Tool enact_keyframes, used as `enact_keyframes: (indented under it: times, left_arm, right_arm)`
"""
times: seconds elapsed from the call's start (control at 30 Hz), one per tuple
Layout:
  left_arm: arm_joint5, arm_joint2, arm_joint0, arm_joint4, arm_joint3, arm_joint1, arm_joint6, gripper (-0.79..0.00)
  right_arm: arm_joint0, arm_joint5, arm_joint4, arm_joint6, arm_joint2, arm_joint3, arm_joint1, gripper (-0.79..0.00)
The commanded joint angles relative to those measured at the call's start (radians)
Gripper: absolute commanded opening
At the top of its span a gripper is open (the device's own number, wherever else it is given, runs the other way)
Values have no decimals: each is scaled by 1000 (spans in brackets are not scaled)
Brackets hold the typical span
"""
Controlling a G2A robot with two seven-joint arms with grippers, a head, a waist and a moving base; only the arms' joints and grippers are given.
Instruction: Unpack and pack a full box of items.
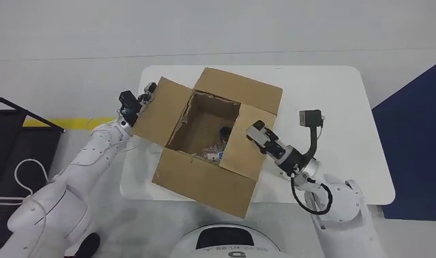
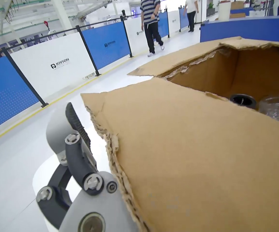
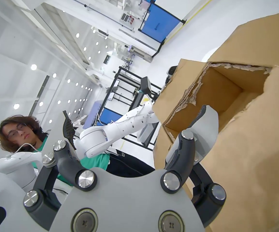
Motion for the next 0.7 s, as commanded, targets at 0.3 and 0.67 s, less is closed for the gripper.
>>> enact_keyframes:
  times: [0.3,0.67]
  left_arm:
    - [83,-14,-34,-23,-3,6,108,0]
    - [83,-14,-34,-23,-3,6,108,0]
  right_arm:
    - [-51,-34,10,-17,39,-9,9,0]
    - [-51,-34,10,-17,39,-9,9,0]
